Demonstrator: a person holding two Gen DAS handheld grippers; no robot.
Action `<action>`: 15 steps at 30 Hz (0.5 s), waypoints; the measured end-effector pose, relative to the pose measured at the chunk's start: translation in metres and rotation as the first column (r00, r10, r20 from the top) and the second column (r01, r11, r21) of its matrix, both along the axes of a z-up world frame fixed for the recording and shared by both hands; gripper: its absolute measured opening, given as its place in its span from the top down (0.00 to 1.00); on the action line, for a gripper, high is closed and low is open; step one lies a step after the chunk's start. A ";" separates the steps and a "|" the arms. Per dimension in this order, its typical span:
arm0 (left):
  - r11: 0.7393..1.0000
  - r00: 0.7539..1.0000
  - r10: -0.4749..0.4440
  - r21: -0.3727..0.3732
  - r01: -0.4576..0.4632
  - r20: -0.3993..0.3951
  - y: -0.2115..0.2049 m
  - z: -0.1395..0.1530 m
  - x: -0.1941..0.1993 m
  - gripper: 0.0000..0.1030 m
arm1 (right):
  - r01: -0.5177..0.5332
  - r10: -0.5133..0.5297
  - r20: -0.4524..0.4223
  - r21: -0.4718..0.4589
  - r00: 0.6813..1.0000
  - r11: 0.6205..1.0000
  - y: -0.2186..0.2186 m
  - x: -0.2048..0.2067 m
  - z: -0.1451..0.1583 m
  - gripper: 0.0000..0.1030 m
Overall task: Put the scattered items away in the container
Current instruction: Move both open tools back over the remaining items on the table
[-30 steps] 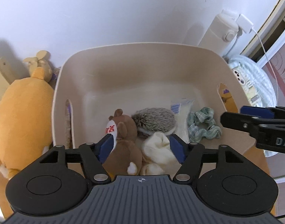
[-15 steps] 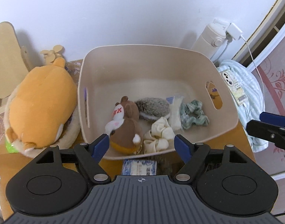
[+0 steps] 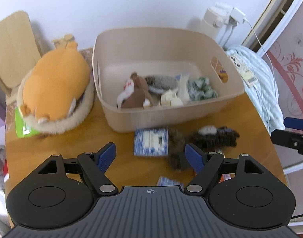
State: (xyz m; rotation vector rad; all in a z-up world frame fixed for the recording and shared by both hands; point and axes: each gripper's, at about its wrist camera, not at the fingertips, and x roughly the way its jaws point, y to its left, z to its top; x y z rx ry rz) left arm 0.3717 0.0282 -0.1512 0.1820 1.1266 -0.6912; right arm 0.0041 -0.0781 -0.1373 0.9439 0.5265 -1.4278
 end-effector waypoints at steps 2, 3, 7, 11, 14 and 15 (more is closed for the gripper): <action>1.000 1.000 -0.011 0.010 0.011 -0.010 0.003 -0.005 -0.008 0.24 | -0.004 0.004 -0.004 0.021 1.000 1.000 0.008 0.002 -0.007 0.06; 1.000 1.000 -0.017 0.017 0.017 -0.013 0.005 -0.008 -0.012 0.24 | -0.004 0.004 -0.004 0.035 1.000 0.999 0.013 0.003 -0.011 0.06; 0.998 0.999 -0.039 0.042 0.040 -0.027 0.012 -0.020 -0.027 0.24 | 0.003 -0.003 0.011 0.068 1.000 0.998 0.029 0.004 -0.022 0.06; 0.997 0.998 -0.044 0.059 0.047 -0.054 0.018 -0.030 -0.036 0.24 | 0.000 -0.001 0.005 0.104 1.000 0.995 0.041 0.008 -0.031 0.06; 0.996 0.996 -0.049 0.069 0.055 -0.077 0.019 -0.039 -0.042 0.24 | -0.001 0.000 0.002 0.132 1.000 0.991 0.046 0.011 -0.039 0.06; 0.996 0.995 -0.053 0.073 0.059 -0.082 0.018 -0.041 -0.044 0.24 | 0.000 0.000 0.000 0.142 1.000 0.990 0.047 0.012 -0.042 0.06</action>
